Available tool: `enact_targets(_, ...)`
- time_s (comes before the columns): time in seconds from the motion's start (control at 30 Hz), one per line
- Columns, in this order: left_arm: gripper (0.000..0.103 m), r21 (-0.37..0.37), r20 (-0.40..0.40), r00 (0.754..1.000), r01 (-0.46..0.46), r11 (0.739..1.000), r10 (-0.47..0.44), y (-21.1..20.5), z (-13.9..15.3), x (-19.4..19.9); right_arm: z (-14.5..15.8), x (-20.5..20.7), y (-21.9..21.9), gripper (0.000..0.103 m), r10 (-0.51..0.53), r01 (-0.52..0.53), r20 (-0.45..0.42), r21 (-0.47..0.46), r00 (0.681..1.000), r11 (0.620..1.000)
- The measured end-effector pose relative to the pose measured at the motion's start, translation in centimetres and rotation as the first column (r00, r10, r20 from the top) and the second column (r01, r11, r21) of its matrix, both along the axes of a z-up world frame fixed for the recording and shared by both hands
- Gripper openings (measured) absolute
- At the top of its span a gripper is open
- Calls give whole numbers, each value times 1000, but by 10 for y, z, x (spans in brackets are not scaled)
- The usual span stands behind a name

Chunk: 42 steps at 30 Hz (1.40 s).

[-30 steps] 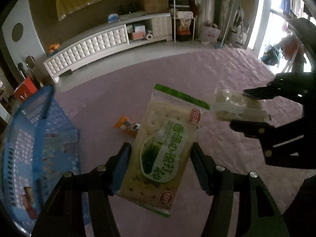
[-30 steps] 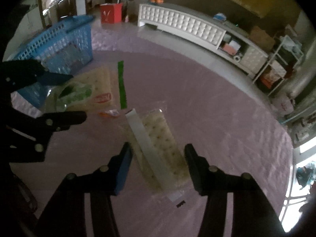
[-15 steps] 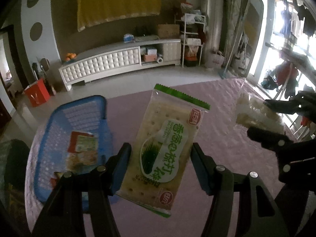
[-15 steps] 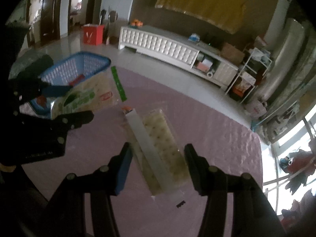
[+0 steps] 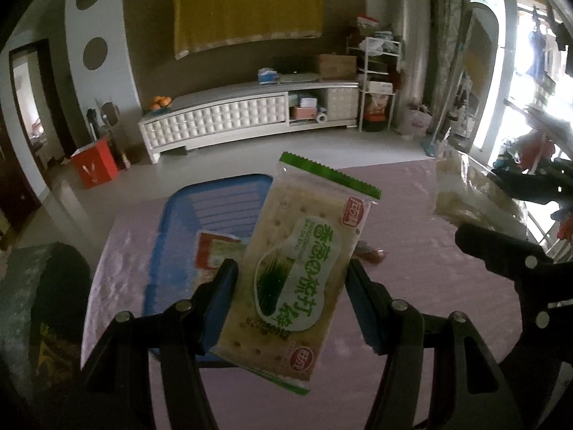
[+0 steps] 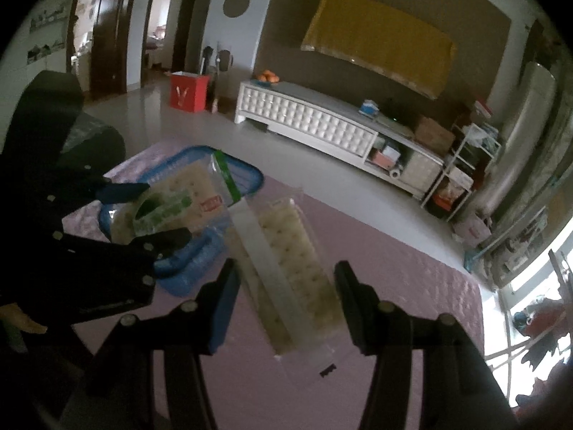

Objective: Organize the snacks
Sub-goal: 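Carry both packs over the blue basket and open both tools to drop them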

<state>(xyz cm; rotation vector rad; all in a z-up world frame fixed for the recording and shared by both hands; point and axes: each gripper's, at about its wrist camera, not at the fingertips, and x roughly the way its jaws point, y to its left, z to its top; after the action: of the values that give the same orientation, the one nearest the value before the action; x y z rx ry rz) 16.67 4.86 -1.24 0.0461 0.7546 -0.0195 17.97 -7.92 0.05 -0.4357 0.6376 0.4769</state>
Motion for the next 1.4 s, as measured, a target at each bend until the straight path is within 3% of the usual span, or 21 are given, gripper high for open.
enact_targets(0.2, 59, -8, -17, 999, -43, 999, 43, 40, -1, 1, -6, 6, 30, 59, 18, -16, -42, 49, 999, 999)
enact_targets(0.57, 59, -68, -82, 994, -74, 995, 69, 82, -26, 15, -33, 22, 76, 58, 30, -28, -101, 19, 994, 999)
enact_targets(1.03, 58, -81, -195, 979, -79, 994, 62, 106, -72, 57, -72, 41, 106, 59, 33, -39, -200, -27, 979, 999)
enact_targets(1.23, 60, -59, -199, 979, -56, 997, 44, 103, -75, 56, -71, 42, 105, 59, 26, -33, -203, -31, 979, 999)
enact_targets(1.3, 68, -61, -199, 979, -53, 997, 40, 105, -73, 51, -70, 43, 106, 59, 26, -32, -203, -28, 979, 999)
enact_targets(1.4, 69, -44, -186, 981, -54, 998, 45, 107, -69, 43, -67, 42, 105, 59, 28, -33, -201, -24, 979, 999)
